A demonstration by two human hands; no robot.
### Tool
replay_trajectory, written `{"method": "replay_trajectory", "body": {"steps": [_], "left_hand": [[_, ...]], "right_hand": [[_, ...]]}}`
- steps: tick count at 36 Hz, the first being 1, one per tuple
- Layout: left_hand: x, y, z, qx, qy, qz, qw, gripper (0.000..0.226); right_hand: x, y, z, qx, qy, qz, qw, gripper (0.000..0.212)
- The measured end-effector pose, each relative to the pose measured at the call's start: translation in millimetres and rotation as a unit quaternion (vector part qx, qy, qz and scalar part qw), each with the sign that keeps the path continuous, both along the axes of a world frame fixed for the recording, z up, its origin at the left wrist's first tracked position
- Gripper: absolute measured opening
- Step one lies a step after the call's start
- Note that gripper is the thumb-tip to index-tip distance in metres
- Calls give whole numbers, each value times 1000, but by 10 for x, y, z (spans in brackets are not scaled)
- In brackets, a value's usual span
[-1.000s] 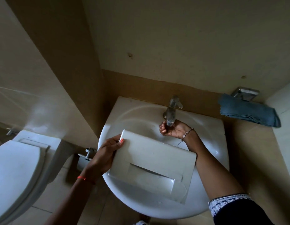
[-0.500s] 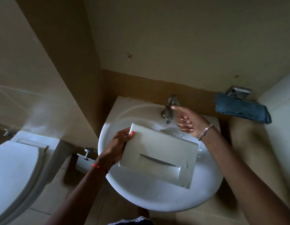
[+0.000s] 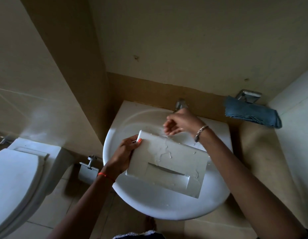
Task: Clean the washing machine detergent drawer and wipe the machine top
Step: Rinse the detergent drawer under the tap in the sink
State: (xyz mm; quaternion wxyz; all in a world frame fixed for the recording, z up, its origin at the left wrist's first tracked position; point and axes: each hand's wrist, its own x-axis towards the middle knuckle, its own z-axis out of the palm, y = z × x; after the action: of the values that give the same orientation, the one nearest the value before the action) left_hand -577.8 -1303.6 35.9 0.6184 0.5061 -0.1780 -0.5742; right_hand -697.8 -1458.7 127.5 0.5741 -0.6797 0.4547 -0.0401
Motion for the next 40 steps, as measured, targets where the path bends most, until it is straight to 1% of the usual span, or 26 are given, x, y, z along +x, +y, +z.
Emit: {"method": "replay_trajectory", "body": {"steps": [3, 5, 6, 8, 10, 13, 14, 16, 17, 19, 21, 24, 28, 32, 35, 40], "left_hand": [[13, 45, -31, -4, 4, 10, 1000, 23], [25, 74, -65, -7, 11, 14, 1000, 25], [29, 85, -82, -7, 15, 14, 1000, 28], [35, 104, -101, -8, 18, 13, 1000, 31], [32, 123, -108, -12, 16, 9, 1000, 30], [29, 140, -105, -15, 15, 7, 1000, 29], [31, 142, -108, -14, 13, 8, 1000, 27], [43, 142, -116, -11, 7, 11, 1000, 21], [48, 141, -121, -10, 5, 11, 1000, 21], [48, 139, -125, -3, 6, 14, 1000, 24], [39, 131, -128, -1, 10, 20, 1000, 24], [19, 116, -124, -2, 10, 25, 1000, 24], [20, 107, -133, 0, 13, 20, 1000, 25], [21, 91, -139, 4, 8, 13, 1000, 28], [8, 75, -148, 2, 8, 12, 1000, 29], [27, 48, -141, -1, -4, 17, 1000, 26]], "right_hand": [[-241, -371, -191, 105, 32, -78, 991, 32], [-383, -532, -377, 184, 53, -126, 973, 31], [-430, -584, -484, 225, 43, -156, 961, 33], [-456, -648, -709, 300, -11, -214, 930, 37], [-406, -666, -893, 354, -59, -251, 899, 36], [-257, -636, -1035, 404, -106, -267, 868, 23], [-210, -633, -1072, 415, -118, -269, 861, 23], [-133, -641, -1130, 443, -141, -271, 843, 26], [-100, -653, -1149, 459, -150, -271, 833, 32], [-38, -669, -1155, 478, -163, -277, 818, 38], [12, -656, -1145, 491, -166, -281, 808, 39], [44, -628, -1140, 500, -168, -264, 807, 27], [28, -659, -1204, 507, -154, -229, 817, 26], [-9, -661, -1208, 499, -153, -224, 823, 16], [-104, -663, -1206, 486, -149, -207, 836, 19], [-338, -704, -1143, 484, -129, -198, 843, 20]]}}
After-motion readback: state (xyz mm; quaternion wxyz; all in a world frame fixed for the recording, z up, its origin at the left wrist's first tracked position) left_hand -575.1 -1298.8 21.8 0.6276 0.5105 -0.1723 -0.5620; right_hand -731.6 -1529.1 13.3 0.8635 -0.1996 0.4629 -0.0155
